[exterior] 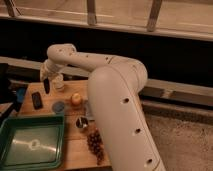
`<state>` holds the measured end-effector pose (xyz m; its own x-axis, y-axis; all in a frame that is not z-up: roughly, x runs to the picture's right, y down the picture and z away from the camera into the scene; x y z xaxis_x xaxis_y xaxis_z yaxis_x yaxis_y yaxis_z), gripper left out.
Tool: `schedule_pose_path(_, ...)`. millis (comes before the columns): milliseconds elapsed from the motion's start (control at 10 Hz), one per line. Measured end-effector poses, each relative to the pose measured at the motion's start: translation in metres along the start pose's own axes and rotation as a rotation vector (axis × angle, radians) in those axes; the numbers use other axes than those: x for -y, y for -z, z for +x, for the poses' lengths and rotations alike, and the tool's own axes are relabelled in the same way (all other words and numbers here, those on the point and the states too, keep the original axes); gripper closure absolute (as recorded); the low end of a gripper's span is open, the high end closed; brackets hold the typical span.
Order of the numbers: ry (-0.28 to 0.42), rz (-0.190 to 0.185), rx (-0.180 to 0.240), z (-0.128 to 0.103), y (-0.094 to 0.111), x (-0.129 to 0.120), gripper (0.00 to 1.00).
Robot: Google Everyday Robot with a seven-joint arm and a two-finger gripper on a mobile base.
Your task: Place brush in paper cup
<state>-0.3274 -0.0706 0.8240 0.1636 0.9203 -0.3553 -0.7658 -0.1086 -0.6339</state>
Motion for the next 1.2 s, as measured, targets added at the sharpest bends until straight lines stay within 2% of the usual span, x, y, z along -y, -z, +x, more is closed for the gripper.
schedule_pose_path(400,-0.054,-0.026,-0.057,0.008,-0.022,0.015,1.00)
schedule_pose_path(500,-0.067,-0.029,-0.073,0.010,-0.026,0.020,0.94)
schedule_pose_path(800,-0.094,-0.034,-0.104,0.014,-0.032,0.028,0.65)
schedule_pose_path(1200,-0.110,-0.034,-0.120,0.015,-0.033,0.032,0.25)
